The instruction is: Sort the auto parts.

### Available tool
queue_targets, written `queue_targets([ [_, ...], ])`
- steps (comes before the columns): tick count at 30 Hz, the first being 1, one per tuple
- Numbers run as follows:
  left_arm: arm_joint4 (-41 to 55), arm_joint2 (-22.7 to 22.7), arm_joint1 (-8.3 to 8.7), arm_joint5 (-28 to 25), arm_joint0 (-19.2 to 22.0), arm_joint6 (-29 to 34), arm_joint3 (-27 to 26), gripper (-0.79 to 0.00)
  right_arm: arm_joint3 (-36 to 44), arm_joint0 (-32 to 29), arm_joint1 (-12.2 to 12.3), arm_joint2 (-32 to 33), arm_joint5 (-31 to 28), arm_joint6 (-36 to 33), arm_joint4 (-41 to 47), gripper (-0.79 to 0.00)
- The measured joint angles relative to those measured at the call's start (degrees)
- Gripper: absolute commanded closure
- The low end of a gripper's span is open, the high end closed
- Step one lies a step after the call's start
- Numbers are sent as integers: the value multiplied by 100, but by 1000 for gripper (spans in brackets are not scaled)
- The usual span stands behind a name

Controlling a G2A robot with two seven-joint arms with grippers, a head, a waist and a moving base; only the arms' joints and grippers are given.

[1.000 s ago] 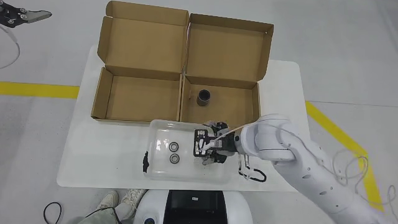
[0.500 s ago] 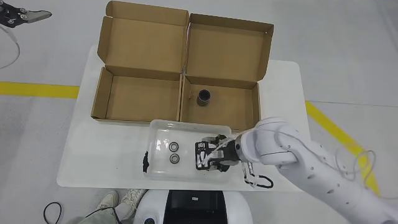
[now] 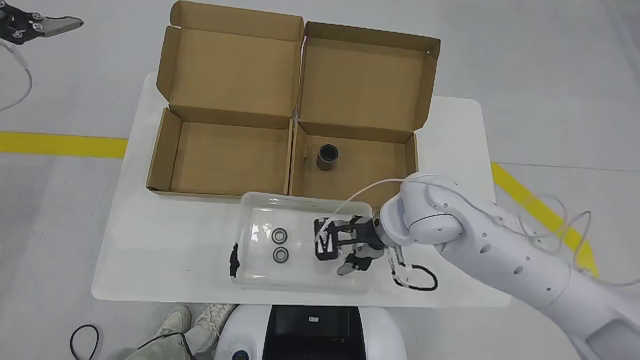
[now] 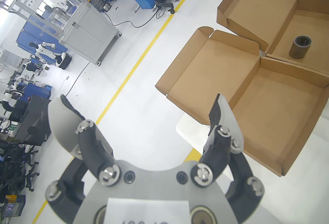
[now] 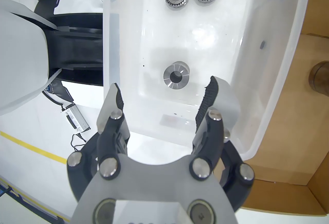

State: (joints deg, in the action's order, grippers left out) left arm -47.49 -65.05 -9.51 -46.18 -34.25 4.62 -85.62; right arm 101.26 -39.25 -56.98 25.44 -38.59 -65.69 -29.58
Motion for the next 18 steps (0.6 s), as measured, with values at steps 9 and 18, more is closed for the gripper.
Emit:
queue_targets([
  [9,0,0,0,0,0,0,0,-785,94,195,-92,-51,-420,581,-477,-588],
  [18,0,0,0,0,0,0,0,-785,664,-256,79,331,-579,1436,-1515,-659],
])
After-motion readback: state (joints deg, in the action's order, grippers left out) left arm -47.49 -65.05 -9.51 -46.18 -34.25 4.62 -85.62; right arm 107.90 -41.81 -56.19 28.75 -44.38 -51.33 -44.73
